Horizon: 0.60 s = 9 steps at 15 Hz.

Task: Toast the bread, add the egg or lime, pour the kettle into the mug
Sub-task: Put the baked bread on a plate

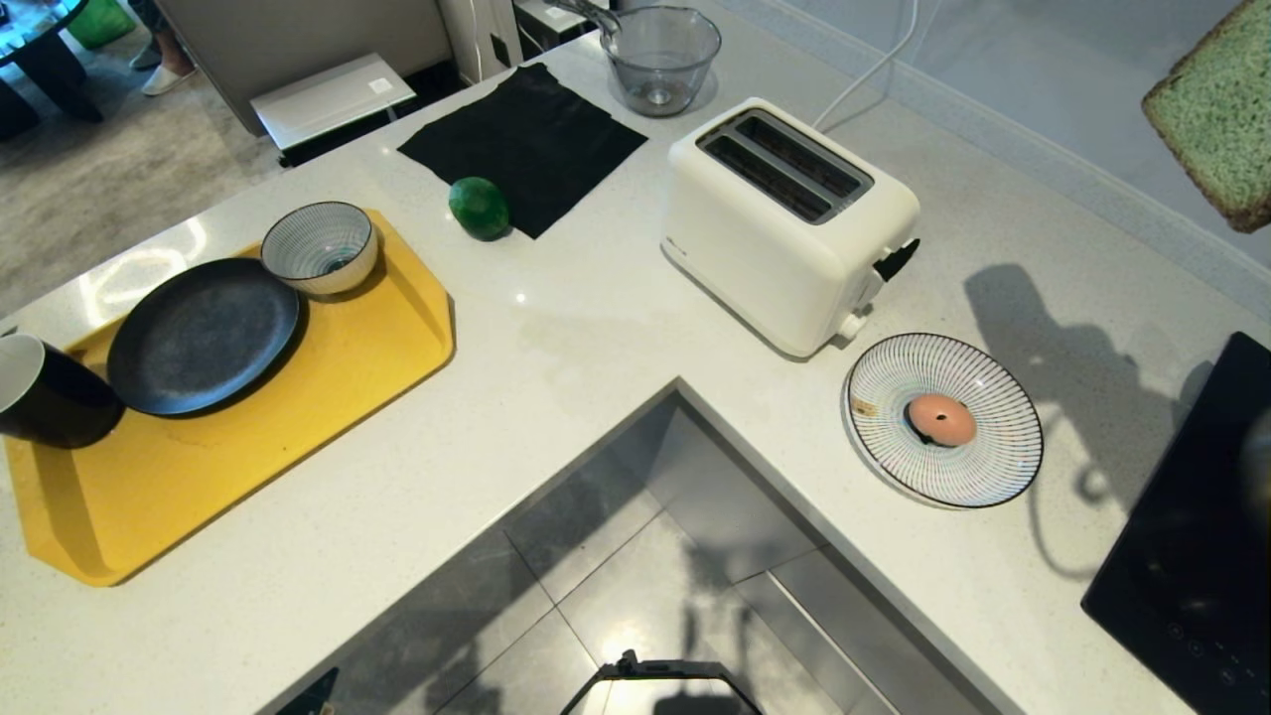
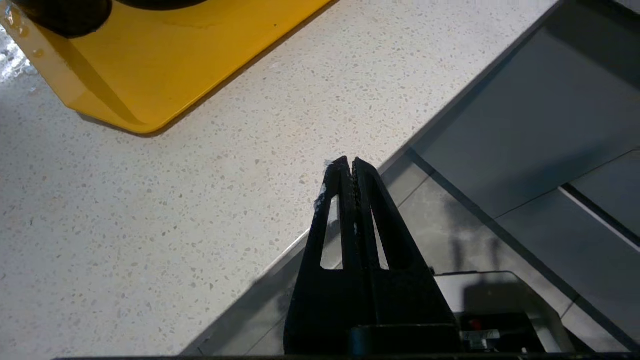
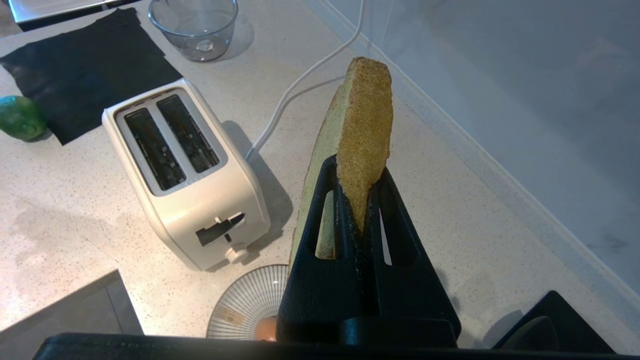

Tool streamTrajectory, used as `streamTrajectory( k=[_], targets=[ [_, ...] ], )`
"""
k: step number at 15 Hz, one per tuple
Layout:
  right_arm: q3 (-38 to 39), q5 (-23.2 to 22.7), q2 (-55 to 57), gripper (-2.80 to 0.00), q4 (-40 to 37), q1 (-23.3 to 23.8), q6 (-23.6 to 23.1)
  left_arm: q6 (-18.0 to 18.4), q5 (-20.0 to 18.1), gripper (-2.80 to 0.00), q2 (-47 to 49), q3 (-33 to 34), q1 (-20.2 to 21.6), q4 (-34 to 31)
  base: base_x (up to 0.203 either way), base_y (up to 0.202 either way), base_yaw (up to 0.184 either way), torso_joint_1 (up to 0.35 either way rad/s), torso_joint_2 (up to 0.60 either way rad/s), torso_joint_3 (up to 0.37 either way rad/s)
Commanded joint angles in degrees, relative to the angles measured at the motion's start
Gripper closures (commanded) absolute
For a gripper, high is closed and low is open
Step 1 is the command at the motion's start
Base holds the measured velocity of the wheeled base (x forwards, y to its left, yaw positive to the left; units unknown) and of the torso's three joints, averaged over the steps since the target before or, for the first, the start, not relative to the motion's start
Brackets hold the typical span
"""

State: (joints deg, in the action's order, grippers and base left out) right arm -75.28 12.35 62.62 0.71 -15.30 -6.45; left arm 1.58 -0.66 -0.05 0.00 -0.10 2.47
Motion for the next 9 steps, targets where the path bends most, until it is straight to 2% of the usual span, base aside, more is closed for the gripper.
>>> streamTrajectory(
  k=[1, 9],
  targets=[
    [0.0, 0.0, -0.2, 0.0, 0.0, 0.0, -0.1, -1.6, 0.0, 0.0, 0.0, 0.9, 0.0, 0.2, 0.0, 0.0, 0.0, 0.0, 0.0, 0.0],
    [0.0, 0.2, -0.1, 0.0, 0.0, 0.0, -1.3, -2.2, 0.5, 0.0, 0.0, 0.9, 0.0, 0.2, 0.0, 0.0, 0.0, 0.0, 0.0, 0.0]
  ],
)
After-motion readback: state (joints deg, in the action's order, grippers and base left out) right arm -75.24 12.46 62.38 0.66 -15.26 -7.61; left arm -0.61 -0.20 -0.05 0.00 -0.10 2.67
